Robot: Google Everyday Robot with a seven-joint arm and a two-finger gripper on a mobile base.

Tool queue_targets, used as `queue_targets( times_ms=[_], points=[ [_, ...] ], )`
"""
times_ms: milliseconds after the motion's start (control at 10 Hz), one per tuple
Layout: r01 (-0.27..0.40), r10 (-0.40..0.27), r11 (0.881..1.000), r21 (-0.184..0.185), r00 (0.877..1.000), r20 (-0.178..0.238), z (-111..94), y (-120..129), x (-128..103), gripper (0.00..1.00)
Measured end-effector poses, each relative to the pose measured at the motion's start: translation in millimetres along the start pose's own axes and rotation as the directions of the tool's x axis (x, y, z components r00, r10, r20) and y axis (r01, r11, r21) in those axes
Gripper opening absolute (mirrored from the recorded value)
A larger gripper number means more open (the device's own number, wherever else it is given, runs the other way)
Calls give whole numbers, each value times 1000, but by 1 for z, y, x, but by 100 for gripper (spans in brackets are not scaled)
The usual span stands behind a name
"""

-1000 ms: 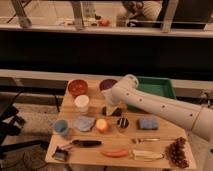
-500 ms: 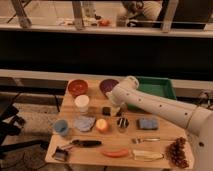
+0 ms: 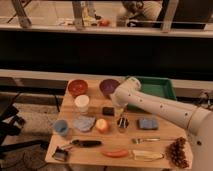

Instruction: Wipe red bowl with eraser

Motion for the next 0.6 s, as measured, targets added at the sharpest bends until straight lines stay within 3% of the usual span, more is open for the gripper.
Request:
queue_targets(
  times_ms=[600],
  points=[
    [3,-4,998,-61,1000,-6,18,22,3,80]
  ],
)
